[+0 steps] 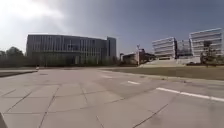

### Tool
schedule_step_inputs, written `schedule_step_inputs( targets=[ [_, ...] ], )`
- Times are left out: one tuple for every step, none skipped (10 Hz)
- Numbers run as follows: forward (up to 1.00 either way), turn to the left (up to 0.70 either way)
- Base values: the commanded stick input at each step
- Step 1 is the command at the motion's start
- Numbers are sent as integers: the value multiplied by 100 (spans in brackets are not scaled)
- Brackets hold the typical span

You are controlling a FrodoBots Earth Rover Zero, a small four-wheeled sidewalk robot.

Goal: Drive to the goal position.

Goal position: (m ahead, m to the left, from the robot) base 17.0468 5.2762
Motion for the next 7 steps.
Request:
schedule_step_inputs(
  targets=[
    [70,0],
    [70,0],
    [70,0],
    [70,0],
    [70,0],
    [70,0],
    [70,0]
  ],
)
